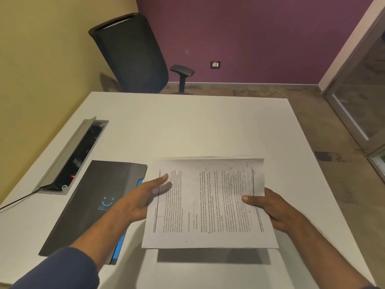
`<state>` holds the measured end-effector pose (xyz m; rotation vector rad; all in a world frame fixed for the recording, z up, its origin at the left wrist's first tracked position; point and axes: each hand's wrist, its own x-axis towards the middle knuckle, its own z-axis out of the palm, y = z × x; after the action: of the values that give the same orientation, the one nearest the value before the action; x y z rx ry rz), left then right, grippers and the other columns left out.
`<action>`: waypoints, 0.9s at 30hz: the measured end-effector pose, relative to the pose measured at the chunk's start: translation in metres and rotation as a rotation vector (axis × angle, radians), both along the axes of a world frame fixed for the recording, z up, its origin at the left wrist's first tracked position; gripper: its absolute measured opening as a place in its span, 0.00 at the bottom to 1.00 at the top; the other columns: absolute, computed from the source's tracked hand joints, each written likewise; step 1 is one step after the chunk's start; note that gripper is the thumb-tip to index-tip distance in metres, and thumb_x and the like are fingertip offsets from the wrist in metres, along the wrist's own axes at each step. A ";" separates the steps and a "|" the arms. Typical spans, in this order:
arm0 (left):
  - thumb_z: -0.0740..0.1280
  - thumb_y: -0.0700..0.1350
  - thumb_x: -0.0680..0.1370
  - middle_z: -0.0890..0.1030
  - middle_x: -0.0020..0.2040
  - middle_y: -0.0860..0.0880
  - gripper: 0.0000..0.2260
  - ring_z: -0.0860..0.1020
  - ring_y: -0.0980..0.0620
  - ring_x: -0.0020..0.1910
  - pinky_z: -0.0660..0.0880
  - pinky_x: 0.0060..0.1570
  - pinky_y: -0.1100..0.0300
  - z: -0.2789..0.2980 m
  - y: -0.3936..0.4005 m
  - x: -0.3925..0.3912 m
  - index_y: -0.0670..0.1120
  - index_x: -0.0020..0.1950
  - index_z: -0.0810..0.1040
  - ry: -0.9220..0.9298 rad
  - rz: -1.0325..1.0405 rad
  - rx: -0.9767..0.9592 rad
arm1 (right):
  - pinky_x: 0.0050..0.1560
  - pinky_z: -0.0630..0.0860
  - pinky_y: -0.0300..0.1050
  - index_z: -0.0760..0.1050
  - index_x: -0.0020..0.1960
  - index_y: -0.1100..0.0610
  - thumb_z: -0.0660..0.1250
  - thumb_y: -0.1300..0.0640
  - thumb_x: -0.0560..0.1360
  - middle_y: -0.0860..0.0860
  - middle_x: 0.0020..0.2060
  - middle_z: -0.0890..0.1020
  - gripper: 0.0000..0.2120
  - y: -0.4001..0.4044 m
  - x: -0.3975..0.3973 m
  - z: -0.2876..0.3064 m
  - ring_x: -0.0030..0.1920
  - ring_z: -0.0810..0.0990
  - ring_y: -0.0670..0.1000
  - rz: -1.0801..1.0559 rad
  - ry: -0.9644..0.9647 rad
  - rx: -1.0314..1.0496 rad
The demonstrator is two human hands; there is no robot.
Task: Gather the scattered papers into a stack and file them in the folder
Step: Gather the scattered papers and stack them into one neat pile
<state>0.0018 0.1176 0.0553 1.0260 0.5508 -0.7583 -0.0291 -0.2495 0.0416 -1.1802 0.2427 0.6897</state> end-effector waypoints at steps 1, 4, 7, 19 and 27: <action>0.78 0.48 0.69 0.86 0.51 0.43 0.15 0.84 0.38 0.49 0.81 0.48 0.43 0.000 -0.003 -0.001 0.41 0.50 0.86 -0.004 -0.047 0.024 | 0.57 0.78 0.62 0.77 0.65 0.60 0.74 0.62 0.70 0.62 0.62 0.81 0.24 -0.001 0.001 0.000 0.61 0.80 0.65 0.008 -0.001 -0.011; 0.74 0.43 0.75 0.84 0.58 0.42 0.16 0.84 0.41 0.56 0.81 0.51 0.48 -0.006 -0.011 -0.001 0.39 0.60 0.82 -0.083 -0.165 0.185 | 0.53 0.81 0.57 0.79 0.63 0.59 0.74 0.62 0.71 0.61 0.59 0.82 0.20 -0.006 0.004 0.002 0.59 0.82 0.63 0.016 -0.029 -0.067; 0.72 0.47 0.76 0.85 0.59 0.48 0.18 0.81 0.48 0.60 0.73 0.65 0.50 -0.012 -0.025 -0.003 0.42 0.64 0.80 -0.255 -0.146 0.406 | 0.53 0.82 0.51 0.81 0.60 0.59 0.72 0.65 0.73 0.57 0.57 0.84 0.15 -0.003 0.007 0.001 0.58 0.83 0.59 -0.046 -0.117 -0.161; 0.72 0.38 0.77 0.86 0.43 0.59 0.10 0.83 0.61 0.46 0.79 0.54 0.54 -0.031 -0.098 -0.027 0.54 0.49 0.82 -0.650 0.352 0.484 | 0.29 0.63 0.42 0.66 0.29 0.48 0.71 0.62 0.75 0.46 0.24 0.65 0.21 0.071 -0.024 -0.047 0.27 0.61 0.42 -0.695 -0.667 -0.730; 0.74 0.44 0.74 0.87 0.45 0.60 0.10 0.85 0.57 0.48 0.80 0.48 0.65 -0.046 -0.100 -0.029 0.60 0.47 0.85 -0.768 0.326 0.545 | 0.30 0.76 0.51 0.77 0.38 0.59 0.70 0.46 0.75 0.59 0.28 0.78 0.16 0.062 -0.030 -0.076 0.29 0.77 0.50 -0.662 -0.522 -0.793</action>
<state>-0.0275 0.0179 0.0091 1.5708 0.2347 0.1195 -0.0587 -0.1871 -0.0343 -1.8494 0.4540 -0.3537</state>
